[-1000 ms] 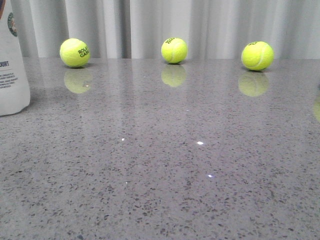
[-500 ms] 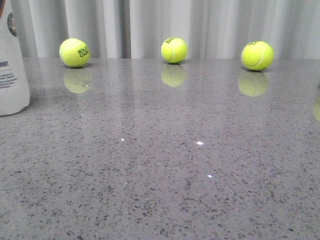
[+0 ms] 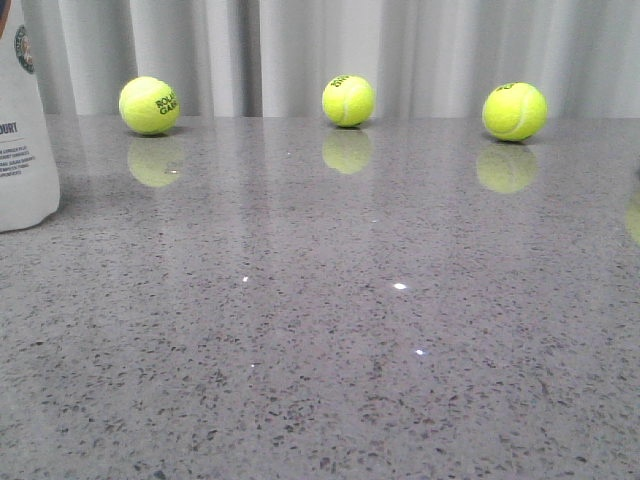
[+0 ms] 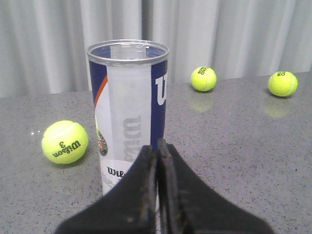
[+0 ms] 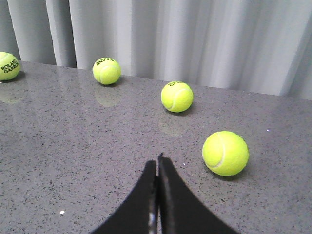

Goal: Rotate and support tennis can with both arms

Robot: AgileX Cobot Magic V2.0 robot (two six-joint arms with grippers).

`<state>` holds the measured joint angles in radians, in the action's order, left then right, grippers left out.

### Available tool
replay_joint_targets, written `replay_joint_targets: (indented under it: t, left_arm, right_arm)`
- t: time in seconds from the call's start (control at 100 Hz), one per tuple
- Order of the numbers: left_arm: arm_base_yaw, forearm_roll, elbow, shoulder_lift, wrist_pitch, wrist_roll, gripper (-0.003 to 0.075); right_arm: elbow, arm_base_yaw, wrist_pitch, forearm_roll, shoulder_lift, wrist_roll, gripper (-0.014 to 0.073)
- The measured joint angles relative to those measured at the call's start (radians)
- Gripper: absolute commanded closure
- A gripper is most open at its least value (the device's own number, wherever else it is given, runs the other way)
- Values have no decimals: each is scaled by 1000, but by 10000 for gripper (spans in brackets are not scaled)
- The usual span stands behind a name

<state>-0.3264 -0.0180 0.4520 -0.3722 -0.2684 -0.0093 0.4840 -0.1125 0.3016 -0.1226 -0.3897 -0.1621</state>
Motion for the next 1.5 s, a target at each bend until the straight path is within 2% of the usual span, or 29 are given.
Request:
replay_joint_targets:
  t: [0.35,0.53,0.77,0.98,1.12,1.18,1.31,1.5]
  left_arm:
    - [5,27,-7,4,30,0,741]
    - [102,44,-60,47,59,0,741]
    - [198,48,-219,199,70,0,741]
    - [202,49,-366,365,95,0,741]
    - [204,51,-444,377,122,0,741]
    - [208,53,-449,377,135,0,741]
    - [209,57,-449,377,250,0,741]
    - [215,64,-449,377,268,0,741]
  right_arm:
    - [0,0,0,0,0,0,664]
    - [0,0,0,0,0,0,664]
    - [0,0,0,0,0,0,664]
    - [0,0,0,0,0,0,664]
    - [0,0,0,0,0,0,664]
    - [0,0,0,0,0,0,664]
    - [0,0,0,0,0,0,664]
    - [0,0,0,0,0,0,664]
